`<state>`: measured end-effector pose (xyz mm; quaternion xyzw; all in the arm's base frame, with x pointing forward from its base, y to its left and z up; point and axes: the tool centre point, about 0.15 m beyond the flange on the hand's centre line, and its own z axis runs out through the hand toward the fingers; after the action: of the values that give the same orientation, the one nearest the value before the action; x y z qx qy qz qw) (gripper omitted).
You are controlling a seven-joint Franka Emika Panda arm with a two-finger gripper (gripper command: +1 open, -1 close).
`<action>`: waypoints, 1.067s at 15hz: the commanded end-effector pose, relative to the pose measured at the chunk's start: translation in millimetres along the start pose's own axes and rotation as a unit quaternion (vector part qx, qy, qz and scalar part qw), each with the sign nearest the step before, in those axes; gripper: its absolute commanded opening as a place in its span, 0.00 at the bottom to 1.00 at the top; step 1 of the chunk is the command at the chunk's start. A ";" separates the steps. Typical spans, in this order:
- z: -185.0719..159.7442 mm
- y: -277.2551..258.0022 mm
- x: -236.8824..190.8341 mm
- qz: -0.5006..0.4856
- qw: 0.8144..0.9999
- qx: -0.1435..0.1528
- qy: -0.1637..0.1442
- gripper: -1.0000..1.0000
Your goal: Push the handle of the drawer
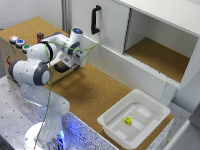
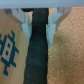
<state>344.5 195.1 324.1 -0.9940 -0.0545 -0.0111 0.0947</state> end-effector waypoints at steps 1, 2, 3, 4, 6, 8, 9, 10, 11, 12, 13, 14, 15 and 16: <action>41.7 -44.3 50.4 -0.012 1.000 0.015 -0.011 0.00; 42.9 -47.8 50.4 -0.012 1.000 0.016 -0.008 0.00; 44.1 -51.7 50.3 -0.011 1.000 0.017 -0.004 0.00; 45.0 -53.4 50.4 -0.010 1.000 0.017 -0.003 0.00; 49.2 -59.8 50.8 -0.008 1.000 0.025 0.001 0.00; 55.7 -71.9 54.1 -0.015 0.999 0.034 0.002 0.00; 58.5 -78.2 57.1 -0.021 0.999 0.037 0.001 0.00; 62.2 -85.4 60.3 -0.027 0.999 0.041 -0.001 0.00; 64.2 -90.4 63.0 -0.030 0.999 0.041 -0.001 0.00; 66.3 -95.3 66.2 -0.035 0.998 0.043 -0.001 0.00; 67.7 -98.6 68.2 -0.039 0.998 0.046 -0.002 0.00; 70.1 -104.0 72.1 -0.044 0.998 0.048 -0.003 0.00; 72.4 -109.3 75.6 -0.051 0.998 0.047 -0.005 0.00; 74.3 -113.7 79.1 -0.054 0.997 0.048 -0.006 0.00</action>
<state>343.4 273.8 323.5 -0.9871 -0.0820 -0.0349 0.1332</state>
